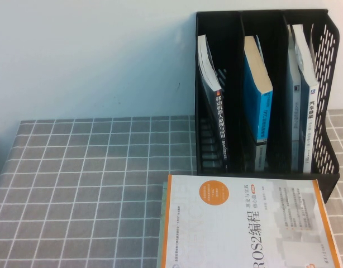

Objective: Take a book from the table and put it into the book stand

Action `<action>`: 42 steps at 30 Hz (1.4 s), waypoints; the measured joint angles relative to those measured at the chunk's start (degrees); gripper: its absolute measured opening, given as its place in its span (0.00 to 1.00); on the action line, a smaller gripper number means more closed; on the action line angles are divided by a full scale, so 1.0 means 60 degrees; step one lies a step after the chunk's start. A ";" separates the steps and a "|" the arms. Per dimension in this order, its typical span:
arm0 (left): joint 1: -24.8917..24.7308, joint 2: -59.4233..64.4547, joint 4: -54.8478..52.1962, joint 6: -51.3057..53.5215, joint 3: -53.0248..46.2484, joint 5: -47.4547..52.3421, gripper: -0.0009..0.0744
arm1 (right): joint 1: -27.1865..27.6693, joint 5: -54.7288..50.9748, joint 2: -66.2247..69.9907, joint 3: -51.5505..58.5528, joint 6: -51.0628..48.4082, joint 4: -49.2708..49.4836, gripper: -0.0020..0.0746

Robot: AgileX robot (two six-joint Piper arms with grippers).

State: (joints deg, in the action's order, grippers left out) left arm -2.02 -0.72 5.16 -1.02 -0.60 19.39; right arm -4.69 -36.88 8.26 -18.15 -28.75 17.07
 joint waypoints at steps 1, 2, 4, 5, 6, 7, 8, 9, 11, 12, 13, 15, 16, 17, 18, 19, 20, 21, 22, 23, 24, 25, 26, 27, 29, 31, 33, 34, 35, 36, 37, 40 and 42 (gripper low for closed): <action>0.0000 0.0000 0.0000 0.0000 0.0000 0.0000 0.01 | 0.0000 0.0000 0.0000 0.0000 0.0000 0.0000 0.02; 0.0000 0.0000 0.0000 0.0000 0.0000 0.0000 0.01 | 0.0000 0.0000 0.0000 0.0000 0.0000 0.0000 0.02; 0.0000 0.0000 0.0000 0.0000 0.0000 0.0000 0.01 | 0.0000 0.0000 0.0000 0.0000 0.0000 0.0000 0.02; 0.0000 0.0000 -0.0016 0.0000 0.0000 0.0000 0.01 | 0.0000 0.0000 0.0000 0.0000 0.0000 0.0000 0.02; 0.0000 0.0000 -0.0016 0.0000 0.0000 0.0000 0.01 | 0.0000 0.0000 0.0000 0.0000 0.0000 0.0000 0.02; 0.0000 0.0000 -0.0016 0.0000 0.0000 0.0000 0.01 | 0.0000 0.0000 0.0000 0.0000 0.0000 0.0000 0.02; 0.0000 0.0000 -0.0016 0.0000 0.0000 0.0000 0.01 | 0.0000 0.0000 0.0000 0.0000 0.0000 0.0000 0.02; 0.0000 0.0000 -0.0016 0.0000 0.0000 0.0000 0.01 | 0.0000 0.0000 0.0000 0.0000 0.0017 0.0000 0.02; 0.0000 0.0000 -0.0016 0.0000 0.0000 0.0000 0.01 | 0.0000 0.0145 0.0000 0.0027 0.0013 -0.0018 0.02; 0.0000 0.0000 -0.0016 0.0000 0.0000 0.0000 0.01 | 0.0000 0.0357 0.0000 0.0070 0.0013 -0.0018 0.02; 0.0000 0.0000 -0.0016 0.0000 0.0000 0.0000 0.01 | 0.0000 0.0581 0.0000 0.0110 0.0013 -0.0060 0.02; 0.0000 0.0000 -0.0016 0.0000 0.0000 0.0000 0.01 | 0.0000 0.1430 0.0000 0.0303 0.0013 -0.0126 0.02; 0.0000 0.0000 -0.0016 0.0000 0.0000 0.0000 0.01 | 0.0000 0.2087 0.0000 0.0453 0.0013 -0.0173 0.02; 0.0014 0.0000 -0.0016 0.0000 0.0000 0.0000 0.01 | 0.0000 0.2856 0.0000 0.0698 0.0013 -0.0248 0.02; 0.0014 0.0000 -0.0016 0.0000 0.0000 0.0000 0.01 | 0.0000 0.3689 0.0000 0.0994 0.0013 -0.0447 0.02; 0.0014 0.0000 -0.0016 0.0000 0.0000 0.0000 0.01 | 0.0000 0.4394 0.0000 0.1327 0.0013 -0.0684 0.02; 0.0014 0.0000 -0.0016 0.0000 0.0000 0.0000 0.01 | 0.0018 0.5270 -0.0008 0.1673 0.0058 -0.1025 0.02; 0.0014 0.0000 -0.0016 0.0000 0.0000 0.0000 0.01 | 0.0061 0.6033 -0.0052 0.2012 0.0165 -0.1306 0.02; 0.0014 0.0000 -0.0016 0.0000 0.0000 0.0000 0.01 | 0.0128 0.6531 -0.0117 0.2268 0.0295 -0.1488 0.02; 0.0014 0.0000 -0.0016 0.0000 0.0000 0.0000 0.01 | 0.0224 0.6985 -0.0247 0.2562 0.0503 -0.1577 0.02; 0.0014 0.0000 -0.0016 0.0000 0.0000 0.0000 0.01 | 0.0340 0.7267 -0.0425 0.2828 0.0724 -0.1676 0.02; 0.0014 0.0000 -0.0016 0.0000 0.0000 0.0000 0.01 | 0.0442 0.7407 -0.0655 0.3011 0.0922 -0.1722 0.02; 0.0014 0.0000 -0.0016 0.0000 0.0000 0.0000 0.01 | 0.0569 0.7407 -0.0923 0.3169 0.1046 -0.1771 0.02; 0.0014 0.0000 -0.0016 0.0000 0.0000 0.0000 0.01 | 0.0692 0.7211 -0.1184 0.3232 0.1134 -0.1843 0.02; 0.0014 0.0000 -0.0016 0.0000 0.0000 0.0000 0.01 | 0.0862 0.6698 -0.1410 0.3249 0.1246 -0.1946 0.02; 0.0014 -0.0008 -0.0016 0.0000 0.0000 0.0000 0.01 | 0.1023 0.6081 -0.1460 0.3272 0.1374 -0.2011 0.02; 0.0014 -0.0008 -0.0016 0.0000 0.0000 0.0000 0.01 | 0.1145 0.5216 -0.1484 0.3290 0.1691 -0.2056 0.02; 0.0014 -0.0008 -0.0016 0.0000 0.0000 0.0000 0.01 | 0.1194 0.4754 -0.1501 0.3290 0.1956 -0.2116 0.02; 0.0014 -0.0008 -0.0016 0.0000 0.0000 0.0000 0.01 | 0.1240 0.4266 -0.1501 0.3303 0.2326 -0.2224 0.02; 0.0014 -0.0008 -0.0016 0.0000 0.0000 0.0000 0.01 | 0.1259 0.3757 -0.1501 0.3303 0.2778 -0.2359 0.02; 0.0014 -0.0008 -0.0016 0.0000 0.0000 0.0000 0.01 | 0.1280 0.3360 -0.1501 0.3303 0.3156 -0.2493 0.02; 0.0014 -0.0008 -0.0016 0.0000 0.0000 0.0000 0.01 | 0.1302 0.2924 -0.1501 0.3284 0.3940 -0.2845 0.02; 0.0014 -0.0008 -0.0016 0.0000 0.0000 0.0000 0.01 | 0.1316 0.2879 -0.1501 0.3269 0.4130 -0.2943 0.02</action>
State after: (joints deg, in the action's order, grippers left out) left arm -1.94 -0.77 5.07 -1.02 -0.60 19.39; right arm 3.21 -19.60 -0.75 1.47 -3.97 -0.59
